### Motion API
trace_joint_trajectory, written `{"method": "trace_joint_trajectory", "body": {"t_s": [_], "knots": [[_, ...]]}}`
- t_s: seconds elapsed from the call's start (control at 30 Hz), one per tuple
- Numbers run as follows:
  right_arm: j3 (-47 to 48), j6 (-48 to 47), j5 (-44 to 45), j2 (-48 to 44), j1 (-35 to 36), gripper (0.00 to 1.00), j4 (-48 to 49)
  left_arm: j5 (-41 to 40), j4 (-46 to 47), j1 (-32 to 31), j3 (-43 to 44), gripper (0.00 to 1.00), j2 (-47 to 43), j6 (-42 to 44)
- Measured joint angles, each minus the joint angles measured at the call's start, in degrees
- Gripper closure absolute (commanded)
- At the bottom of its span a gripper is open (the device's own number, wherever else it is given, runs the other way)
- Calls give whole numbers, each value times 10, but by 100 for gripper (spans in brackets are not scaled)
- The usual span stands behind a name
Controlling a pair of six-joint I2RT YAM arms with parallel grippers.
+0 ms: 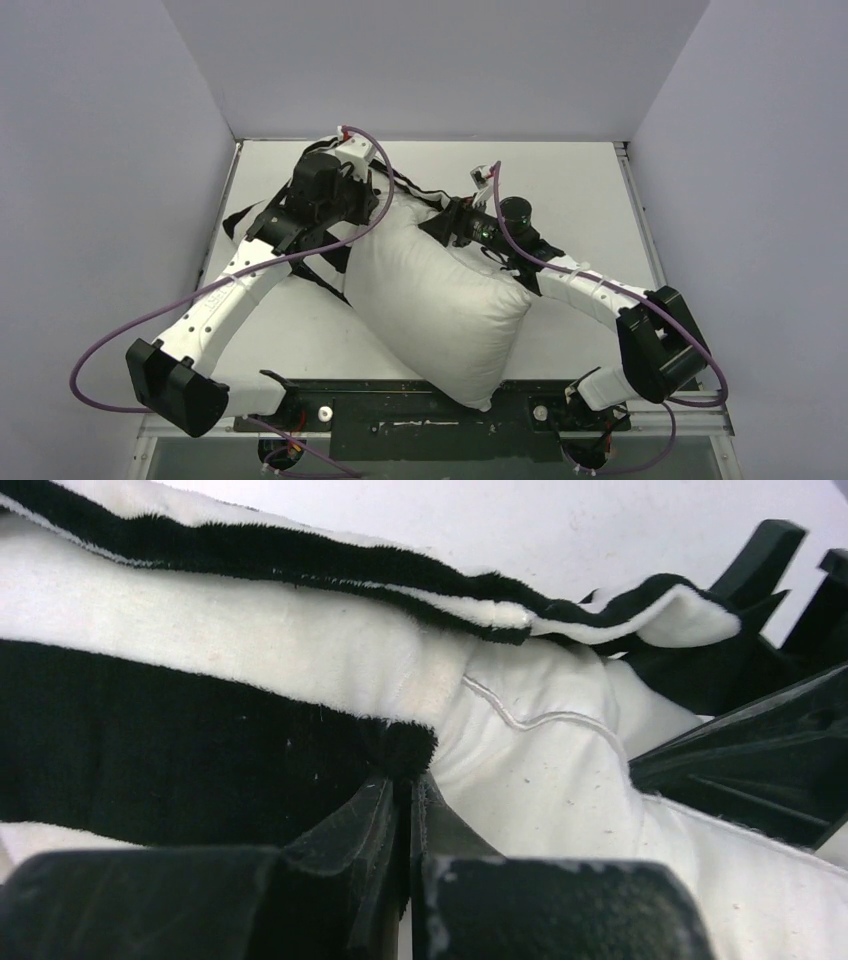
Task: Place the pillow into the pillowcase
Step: Stuff the pillow into the pillowcase.
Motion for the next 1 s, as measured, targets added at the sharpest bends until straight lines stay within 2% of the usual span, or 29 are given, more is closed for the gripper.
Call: {"method": "trace_joint_trajectory", "body": {"t_s": [0.07, 0.33, 0.4, 0.47, 0.6, 0.77, 0.93, 1.0], "knots": [[9, -7, -1, 2, 11, 22, 1, 7, -1, 1, 0, 100, -14, -3], [59, 7, -21, 76, 35, 19, 43, 8, 2, 0, -33, 100, -40, -3], [59, 24, -27, 85, 34, 13, 61, 6, 7, 0, -42, 100, -40, -1], [59, 43, -33, 85, 32, 8, 76, 2, 13, 0, -46, 100, -40, 0], [53, 90, -53, 80, 13, 6, 108, -3, 26, 0, -52, 100, -40, 3], [62, 93, -57, 65, 3, 1, 88, 3, 47, -1, -62, 100, -40, 1], [86, 87, -57, 66, 11, 0, 65, 5, 53, -1, -62, 100, -39, -5], [103, 77, -54, 70, 16, 4, 49, 6, 54, -1, -62, 100, -38, -7]]}}
